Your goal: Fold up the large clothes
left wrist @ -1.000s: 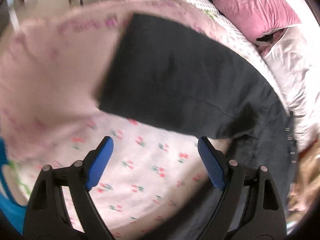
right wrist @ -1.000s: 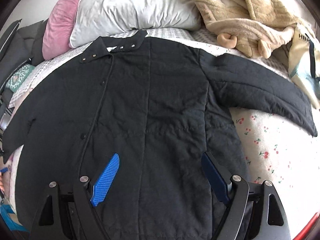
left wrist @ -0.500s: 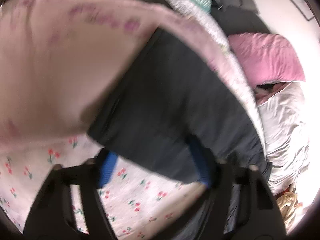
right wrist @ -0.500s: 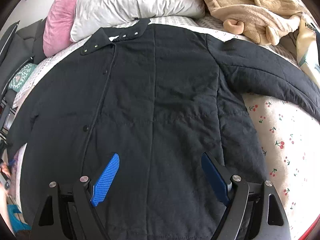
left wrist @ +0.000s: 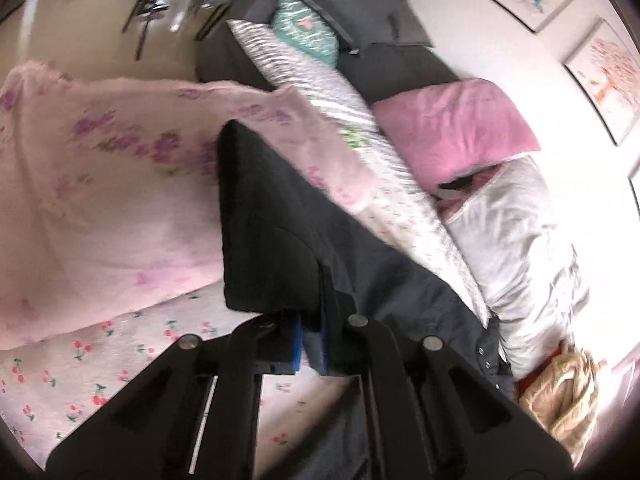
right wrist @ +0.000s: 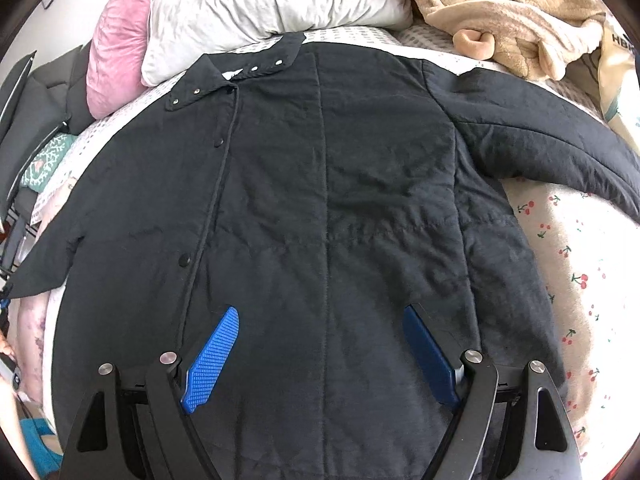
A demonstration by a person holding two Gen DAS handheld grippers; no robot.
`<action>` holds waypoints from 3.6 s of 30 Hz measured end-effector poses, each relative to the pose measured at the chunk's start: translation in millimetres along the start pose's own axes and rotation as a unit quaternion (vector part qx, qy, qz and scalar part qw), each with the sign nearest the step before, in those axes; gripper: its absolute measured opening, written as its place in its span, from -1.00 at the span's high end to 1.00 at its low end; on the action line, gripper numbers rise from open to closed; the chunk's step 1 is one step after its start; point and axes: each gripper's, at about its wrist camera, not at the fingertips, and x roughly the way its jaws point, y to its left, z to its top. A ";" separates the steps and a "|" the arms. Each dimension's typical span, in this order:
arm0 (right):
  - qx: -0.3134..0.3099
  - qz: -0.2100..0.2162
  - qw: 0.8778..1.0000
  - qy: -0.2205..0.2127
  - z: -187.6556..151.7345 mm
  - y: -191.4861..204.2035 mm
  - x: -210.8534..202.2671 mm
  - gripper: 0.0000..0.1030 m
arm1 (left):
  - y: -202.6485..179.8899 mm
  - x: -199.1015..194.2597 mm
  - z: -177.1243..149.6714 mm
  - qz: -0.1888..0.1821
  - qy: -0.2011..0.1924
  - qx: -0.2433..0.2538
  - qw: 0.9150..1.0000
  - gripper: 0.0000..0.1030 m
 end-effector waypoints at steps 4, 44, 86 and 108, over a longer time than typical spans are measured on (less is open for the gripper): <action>0.006 0.013 1.000 -0.001 2.0 9.1 1.8 -0.65 | -32.8 -8.5 -8.6 -0.047 -0.007 0.048 0.998 0.86; -0.007 0.066 0.998 0.010 7.7 46.5 10.1 -0.66 | -145.1 17.0 -131.6 -0.099 0.219 0.329 0.913 -0.71; -0.115 0.071 0.983 -0.127 205.1 217.7 -5.1 0.83 | -88.5 121.2 -65.0 0.026 0.177 0.250 0.951 -0.71; -0.069 -0.082 0.994 -0.023 139.0 102.7 142.5 -0.24 | -129.8 161.9 -122.5 0.078 0.161 0.298 0.938 -0.64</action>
